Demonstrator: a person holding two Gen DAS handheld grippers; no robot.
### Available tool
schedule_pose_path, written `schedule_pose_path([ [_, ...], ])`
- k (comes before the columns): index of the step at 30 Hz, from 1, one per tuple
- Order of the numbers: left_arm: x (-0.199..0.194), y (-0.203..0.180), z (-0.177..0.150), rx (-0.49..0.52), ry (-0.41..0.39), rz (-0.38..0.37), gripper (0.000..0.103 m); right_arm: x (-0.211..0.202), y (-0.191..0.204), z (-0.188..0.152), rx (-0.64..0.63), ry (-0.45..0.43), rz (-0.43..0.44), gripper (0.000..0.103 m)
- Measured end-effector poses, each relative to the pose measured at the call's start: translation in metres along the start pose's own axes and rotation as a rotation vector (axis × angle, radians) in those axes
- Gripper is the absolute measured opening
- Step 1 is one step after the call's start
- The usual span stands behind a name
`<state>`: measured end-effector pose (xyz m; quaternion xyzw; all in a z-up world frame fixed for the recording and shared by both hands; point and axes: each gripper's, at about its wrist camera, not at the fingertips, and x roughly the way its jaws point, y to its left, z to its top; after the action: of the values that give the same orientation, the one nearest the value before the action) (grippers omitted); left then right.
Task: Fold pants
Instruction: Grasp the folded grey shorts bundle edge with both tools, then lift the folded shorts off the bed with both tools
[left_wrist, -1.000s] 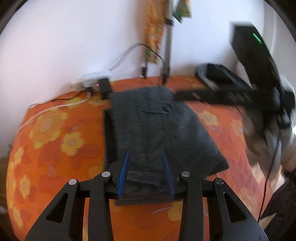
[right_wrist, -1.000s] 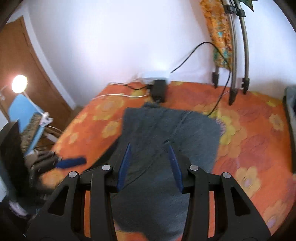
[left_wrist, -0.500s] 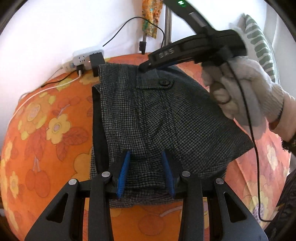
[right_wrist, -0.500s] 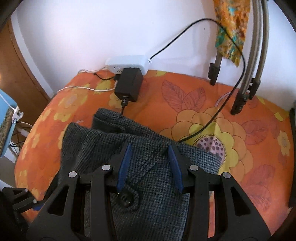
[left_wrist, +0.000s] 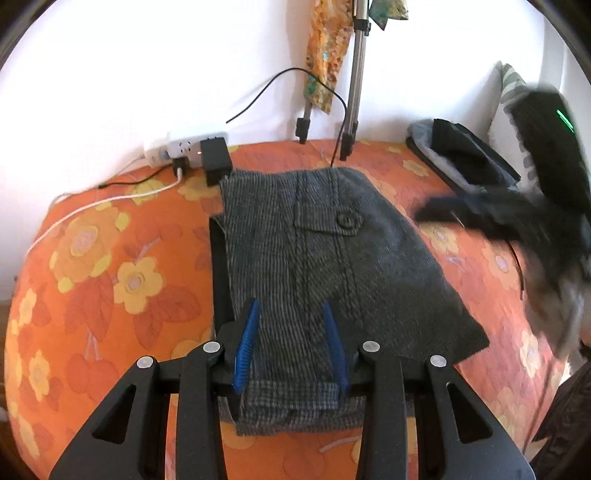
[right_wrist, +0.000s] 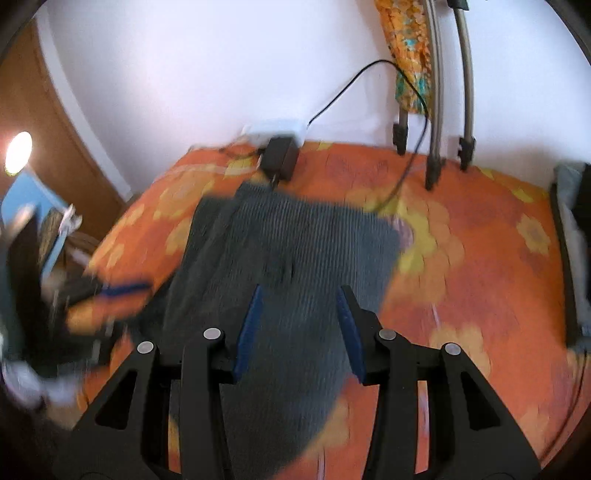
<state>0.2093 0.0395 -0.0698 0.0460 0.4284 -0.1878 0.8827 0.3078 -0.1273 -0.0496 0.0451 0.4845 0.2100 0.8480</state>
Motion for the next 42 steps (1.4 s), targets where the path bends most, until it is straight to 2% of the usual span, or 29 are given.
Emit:
schedule_pose_path([
  [5, 0.007, 0.007, 0.009, -0.062, 0.015, -0.038, 0.035, -0.02, 0.0, -0.04, 0.009, 0.044, -0.037, 0.045],
  [8, 0.008, 0.015, 0.012, -0.13, 0.022, -0.06, 0.058, -0.029, -0.006, -0.051, 0.033, 0.029, -0.064, 0.057],
  [11, 0.009, 0.021, 0.014, -0.183, 0.039, -0.086, 0.06, -0.032, -0.009, -0.054, 0.043, 0.028, -0.084, 0.06],
  [13, 0.009, 0.025, 0.014, -0.206, 0.044, -0.095, 0.06, -0.034, -0.011, -0.053, 0.049, 0.011, -0.096, 0.07],
  [15, 0.011, 0.032, 0.015, -0.251, 0.047, -0.116, 0.061, -0.035, -0.014, -0.05, 0.063, -0.03, -0.095, 0.088],
  [16, 0.012, 0.035, 0.015, -0.271, 0.049, -0.125, 0.062, -0.036, -0.016, -0.048, 0.074, -0.05, -0.09, 0.089],
  [19, 0.021, 0.043, 0.017, -0.309, 0.072, -0.133, 0.063, -0.031, -0.023, -0.04, 0.089, -0.051, -0.06, 0.09],
  [24, 0.03, 0.046, 0.019, -0.299, 0.09, -0.103, 0.063, -0.013, -0.037, -0.031, 0.139, -0.047, -0.046, 0.09],
  [31, 0.045, 0.048, 0.023, -0.25, 0.101, -0.06, 0.063, 0.017, -0.055, -0.024, 0.189, 0.01, -0.083, 0.09],
  [37, 0.06, 0.068, 0.022, -0.327, 0.114, -0.12, 0.063, 0.038, -0.081, -0.026, 0.294, 0.042, -0.013, 0.09],
  [42, 0.071, 0.077, 0.019, -0.367, 0.121, -0.167, 0.064, 0.051, -0.08, -0.029, 0.286, 0.049, 0.045, 0.085],
])
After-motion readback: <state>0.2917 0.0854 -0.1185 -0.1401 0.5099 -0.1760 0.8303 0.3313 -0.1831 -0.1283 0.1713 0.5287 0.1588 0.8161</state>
